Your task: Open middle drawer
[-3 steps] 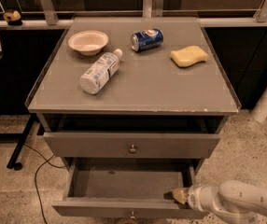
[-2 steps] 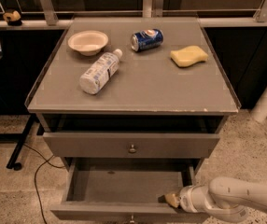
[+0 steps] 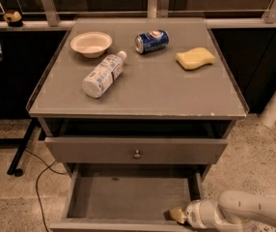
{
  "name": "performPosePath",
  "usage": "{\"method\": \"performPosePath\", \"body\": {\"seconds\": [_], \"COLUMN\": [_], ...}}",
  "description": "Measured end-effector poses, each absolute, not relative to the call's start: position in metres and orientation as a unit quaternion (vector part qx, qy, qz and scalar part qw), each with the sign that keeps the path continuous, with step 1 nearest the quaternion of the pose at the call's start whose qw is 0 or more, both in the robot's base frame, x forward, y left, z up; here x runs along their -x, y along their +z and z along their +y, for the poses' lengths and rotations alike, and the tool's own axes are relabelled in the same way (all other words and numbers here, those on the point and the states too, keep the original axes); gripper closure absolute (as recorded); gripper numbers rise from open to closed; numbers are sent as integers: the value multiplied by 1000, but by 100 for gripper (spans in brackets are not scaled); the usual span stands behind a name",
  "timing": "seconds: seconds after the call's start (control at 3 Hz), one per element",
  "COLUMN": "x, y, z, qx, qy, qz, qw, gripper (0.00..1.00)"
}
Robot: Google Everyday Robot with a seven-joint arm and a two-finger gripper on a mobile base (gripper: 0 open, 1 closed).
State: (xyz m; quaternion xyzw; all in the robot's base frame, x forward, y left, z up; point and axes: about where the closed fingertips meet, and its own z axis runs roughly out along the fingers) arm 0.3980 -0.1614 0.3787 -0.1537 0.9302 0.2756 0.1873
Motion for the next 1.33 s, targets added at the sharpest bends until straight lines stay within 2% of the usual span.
{"method": "performPosePath", "body": {"seconds": [0.33,1.33], "x": [-396,-436], "y": [385,484], "z": [-163,-166], "qx": [135,125], "qy": [289,277], "qz": [927,899], "qw": [199,314], "gripper": [81,11]}}
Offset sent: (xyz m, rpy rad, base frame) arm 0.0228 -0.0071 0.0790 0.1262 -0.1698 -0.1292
